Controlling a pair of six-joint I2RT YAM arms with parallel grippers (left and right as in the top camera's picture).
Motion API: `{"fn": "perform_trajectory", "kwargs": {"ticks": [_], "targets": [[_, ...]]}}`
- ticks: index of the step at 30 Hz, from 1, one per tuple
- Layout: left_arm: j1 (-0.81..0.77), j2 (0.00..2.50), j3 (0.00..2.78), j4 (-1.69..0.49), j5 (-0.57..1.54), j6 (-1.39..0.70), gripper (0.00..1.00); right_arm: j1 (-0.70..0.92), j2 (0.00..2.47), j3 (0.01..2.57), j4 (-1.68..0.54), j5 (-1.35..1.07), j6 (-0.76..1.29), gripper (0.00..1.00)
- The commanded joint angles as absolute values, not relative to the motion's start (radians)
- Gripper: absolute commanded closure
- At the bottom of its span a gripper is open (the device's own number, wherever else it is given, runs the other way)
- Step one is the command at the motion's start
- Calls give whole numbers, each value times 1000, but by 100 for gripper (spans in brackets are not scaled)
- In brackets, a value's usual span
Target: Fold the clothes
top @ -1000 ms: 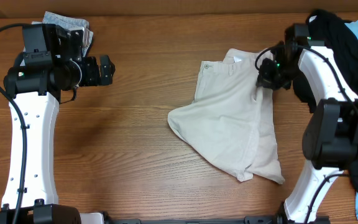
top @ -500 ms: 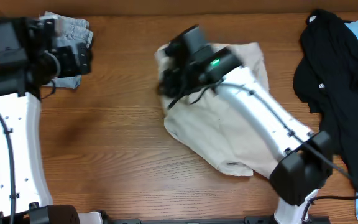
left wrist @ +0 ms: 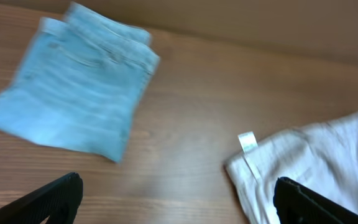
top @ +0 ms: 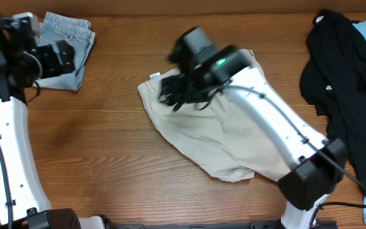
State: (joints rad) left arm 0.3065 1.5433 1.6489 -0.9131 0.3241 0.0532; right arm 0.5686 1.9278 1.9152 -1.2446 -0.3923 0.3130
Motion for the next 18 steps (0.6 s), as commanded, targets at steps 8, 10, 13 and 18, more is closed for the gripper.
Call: {"fn": "perform_trajectory", "kwargs": {"ticks": [8,10,13,18], "targets": [[57,1753,1671,-1016,290,239,0,326,1865,1943,-1382,-311,255,23],[30,1819,1671,-1012,313,239,0,310,1865,1943,-1381,-286,255,23],[-10,1914,1671,-993,334,220,0,288,1865,1943,-1377,-246,255,23],[-47,2035,1671,-955,333,62,0,265,1865,1943,-1375,-224,255,23]]}}
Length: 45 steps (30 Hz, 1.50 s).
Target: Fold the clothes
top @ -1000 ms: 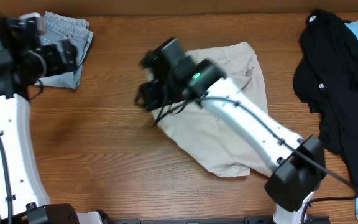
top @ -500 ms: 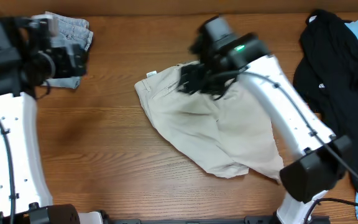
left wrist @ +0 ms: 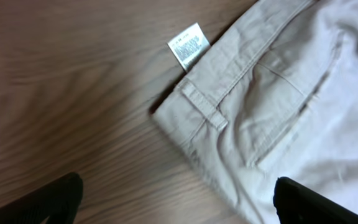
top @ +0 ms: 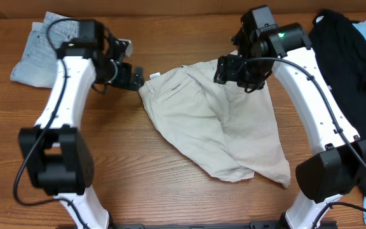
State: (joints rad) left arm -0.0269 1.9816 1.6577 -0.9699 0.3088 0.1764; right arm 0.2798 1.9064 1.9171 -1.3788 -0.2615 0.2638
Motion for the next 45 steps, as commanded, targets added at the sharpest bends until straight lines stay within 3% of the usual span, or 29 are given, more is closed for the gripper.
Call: {"fn": "perform_trajectory", "kwargs": {"ticks": [1,6,18,22,26,28,33,41,45], "targets": [[-48,2051,1671,-949,333,11,0,261,1865,1943,-1375,-224,255,23],[-48,2151,1671,-925,345,-211,2,257,1865,1943,-1370,-209,255,23],[-59,2247,1671,-872,394,-252,20,257,1865,1943,-1371,-210,259,24],[-70,2248,1671,-845,393,-276,45,258,1865,1943,-1371,-210,262,24],[-84,2248,1671,-811,384,-293,82,258,1865,1943,-1373,-212,263,27],[-84,2246,1681,-804,334,-292,96,258,1865,1943,-1373,-233,262,27],[-63,2242,1866,-945,304,-252,96,258,1865,1943,-1399,-272,258,28],[-45,2242,2561,-1288,304,-155,96,304,1865,1943,-1462,-337,246,28],[-46,2242,2764,-1317,304,-152,96,361,1865,1925,-1474,-334,235,29]]}}
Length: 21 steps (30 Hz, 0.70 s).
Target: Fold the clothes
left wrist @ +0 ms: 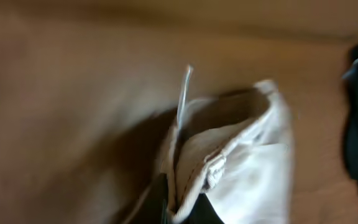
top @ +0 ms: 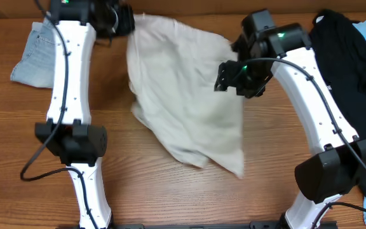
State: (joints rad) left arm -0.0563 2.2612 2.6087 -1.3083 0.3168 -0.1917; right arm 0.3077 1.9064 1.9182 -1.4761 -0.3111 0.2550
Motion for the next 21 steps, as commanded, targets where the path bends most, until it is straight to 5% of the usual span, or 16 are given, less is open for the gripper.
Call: {"fn": "perform_trajectory", "kwargs": {"ticks": [1,15,21], "targets": [[-46,2242,2803,-1325,304,-152,96,376,1865,1914,-1467,-334,235,29],[-51,2242,3007,-1337,367,-154,96,587,1866,1549,-1061,-500,250,28],[-52,2242,3029,-1333,367,-165,96,693,1866,1440,-818,-481,493,30]]}}
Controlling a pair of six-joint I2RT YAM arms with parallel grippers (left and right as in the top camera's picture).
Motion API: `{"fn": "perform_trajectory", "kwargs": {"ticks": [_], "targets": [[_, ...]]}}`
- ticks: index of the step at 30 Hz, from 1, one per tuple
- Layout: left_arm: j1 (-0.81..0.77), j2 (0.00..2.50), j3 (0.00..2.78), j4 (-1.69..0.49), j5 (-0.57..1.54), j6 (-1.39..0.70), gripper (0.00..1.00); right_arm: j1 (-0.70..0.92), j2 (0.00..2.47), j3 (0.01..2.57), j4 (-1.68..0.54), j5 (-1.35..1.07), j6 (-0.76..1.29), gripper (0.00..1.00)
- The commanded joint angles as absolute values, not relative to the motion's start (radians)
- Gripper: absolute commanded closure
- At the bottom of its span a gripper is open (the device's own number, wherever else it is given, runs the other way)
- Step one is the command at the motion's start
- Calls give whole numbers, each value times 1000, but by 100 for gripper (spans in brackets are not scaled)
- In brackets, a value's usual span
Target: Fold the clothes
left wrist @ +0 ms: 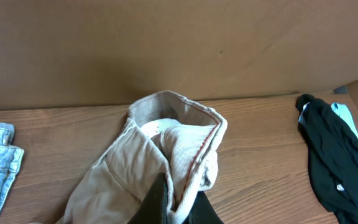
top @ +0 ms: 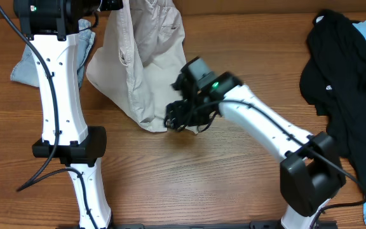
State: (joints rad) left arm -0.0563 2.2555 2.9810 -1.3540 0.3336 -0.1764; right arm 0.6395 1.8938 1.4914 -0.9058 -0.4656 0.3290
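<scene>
Beige shorts [top: 142, 57] hang from my left gripper [top: 111, 5], raised high at the back left; their lower end bunches on the table. In the left wrist view my left gripper [left wrist: 178, 202] is shut on the shorts' waistband [left wrist: 179, 134], which loops open in front of it. My right gripper [top: 176, 117] is low at the table, against the right side of the shorts' lower end. Its fingers are dark and bunched, so its state does not show.
Folded light-blue jeans [top: 23, 67] lie at the back left, partly behind my left arm, jeans also showing in the wrist view. A black garment [top: 338, 76] and a blue shirt are piled at the right edge.
The shorts were stretched wide in the air between both grippers. Now they hang narrow from the left gripper, and the right gripper has moved down and left to their lower end.
The shorts lay flat mid-table with my right gripper over them and my left by the jeans. Then each gripper was at one end of the waistband. Then the shorts were up and spread between them, and now they hang from the left gripper alone.
</scene>
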Motion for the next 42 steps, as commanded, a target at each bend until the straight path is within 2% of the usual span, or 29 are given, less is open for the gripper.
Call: {"fn": "perform_trajectory", "kwargs": {"ticks": [1,4,10,17,29,31,32,33,37,42], "targets": [[-52,2242,3031,-1331,367,-165,96,707,1866,1425,-778,-480,511,30],[-52,2242,3033,-1328,367,-165,96,751,1869,1385,-673,-445,521,30],[-52,2242,3033,-1330,367,-166,96,825,1881,1339,-509,-182,486,29],[-53,2242,3033,-1334,368,-166,96,850,1957,1339,-321,-97,441,31],[-53,2242,3033,-1332,368,-165,96,852,2072,1339,-226,-113,445,58],[-53,2242,3033,-1330,368,-165,96,851,2081,1339,-213,-112,445,71],[-53,2242,3035,-1330,368,-165,96,848,2081,1339,-215,-109,446,87],[-53,2242,3041,-1330,368,-165,96,842,2079,1340,-221,-109,446,96],[-51,2234,3080,-1329,364,-165,96,791,2026,1374,-348,-109,495,96],[-39,2186,3132,-1308,344,-192,96,641,1856,1438,-624,-115,463,96]]}}
